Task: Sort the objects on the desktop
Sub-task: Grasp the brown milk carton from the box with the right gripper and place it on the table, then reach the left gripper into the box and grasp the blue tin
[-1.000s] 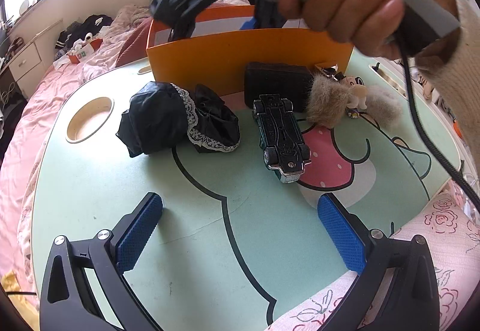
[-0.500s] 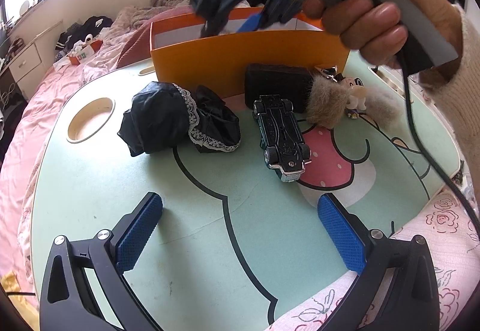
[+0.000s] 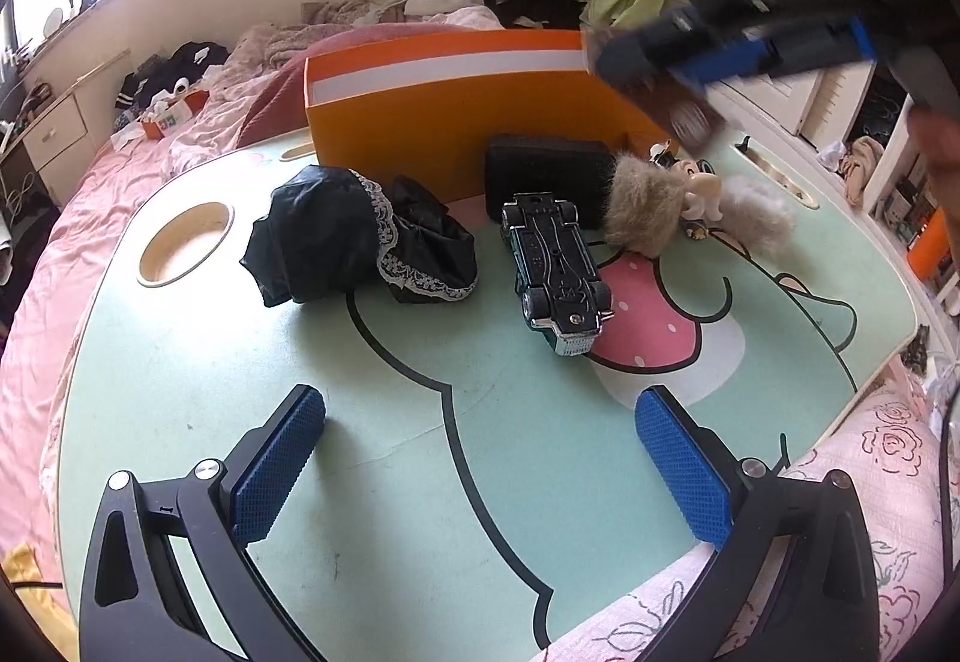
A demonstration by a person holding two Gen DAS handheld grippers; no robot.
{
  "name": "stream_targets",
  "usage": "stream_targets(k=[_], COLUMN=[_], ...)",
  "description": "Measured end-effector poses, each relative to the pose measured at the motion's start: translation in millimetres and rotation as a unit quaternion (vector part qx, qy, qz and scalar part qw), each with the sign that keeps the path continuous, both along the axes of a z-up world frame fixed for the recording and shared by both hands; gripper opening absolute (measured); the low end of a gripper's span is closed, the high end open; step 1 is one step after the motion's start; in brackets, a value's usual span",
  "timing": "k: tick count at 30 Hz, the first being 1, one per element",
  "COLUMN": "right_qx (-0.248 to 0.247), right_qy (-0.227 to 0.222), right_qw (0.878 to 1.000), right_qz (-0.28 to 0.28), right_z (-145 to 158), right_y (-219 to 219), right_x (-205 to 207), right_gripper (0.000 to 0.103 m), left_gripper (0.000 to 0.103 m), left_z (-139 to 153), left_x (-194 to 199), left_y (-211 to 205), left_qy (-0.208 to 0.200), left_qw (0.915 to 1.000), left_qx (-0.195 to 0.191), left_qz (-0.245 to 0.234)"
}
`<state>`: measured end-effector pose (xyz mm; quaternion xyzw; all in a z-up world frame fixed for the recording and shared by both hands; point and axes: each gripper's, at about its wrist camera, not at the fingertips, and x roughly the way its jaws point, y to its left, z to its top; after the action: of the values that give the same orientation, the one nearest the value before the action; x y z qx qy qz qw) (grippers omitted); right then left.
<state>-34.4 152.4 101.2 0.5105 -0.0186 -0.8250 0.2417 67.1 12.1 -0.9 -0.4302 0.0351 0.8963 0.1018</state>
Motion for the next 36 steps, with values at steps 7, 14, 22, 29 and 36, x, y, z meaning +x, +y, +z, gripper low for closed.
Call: stream_targets(k=[7,14,22,29,36], right_qx=[-0.001,-0.096,0.025,0.087,0.101], right_qy=[-0.026,0.054,0.122,0.121,0.129], right_qw=[1.0,0.994,0.992,0.988,0.986], right_qz=[0.008,-0.021,-0.034,-0.038,-0.033], right_z=[-36,-16,-31,-64,-70], right_y=[-3,33,45,33,27], right_x=[22,40,98,110,109], right_gripper=[0.04,0.063,0.073,0.078,0.091], left_gripper=[0.103,0.103,0.103,0.103,0.103], left_z=[-4,-5,-4,-3,-4], left_x=[-1,0,0,2,0], left_y=[-7,-4,-6,-5,-9], left_qy=[-0.001,0.0,0.001,0.0,-0.003], left_qw=[0.9999,1.0,1.0,1.0,0.9999], left_qx=[0.008,0.007,0.006,0.005,0.005], left_qz=[0.006,0.006,0.006,0.007,0.011])
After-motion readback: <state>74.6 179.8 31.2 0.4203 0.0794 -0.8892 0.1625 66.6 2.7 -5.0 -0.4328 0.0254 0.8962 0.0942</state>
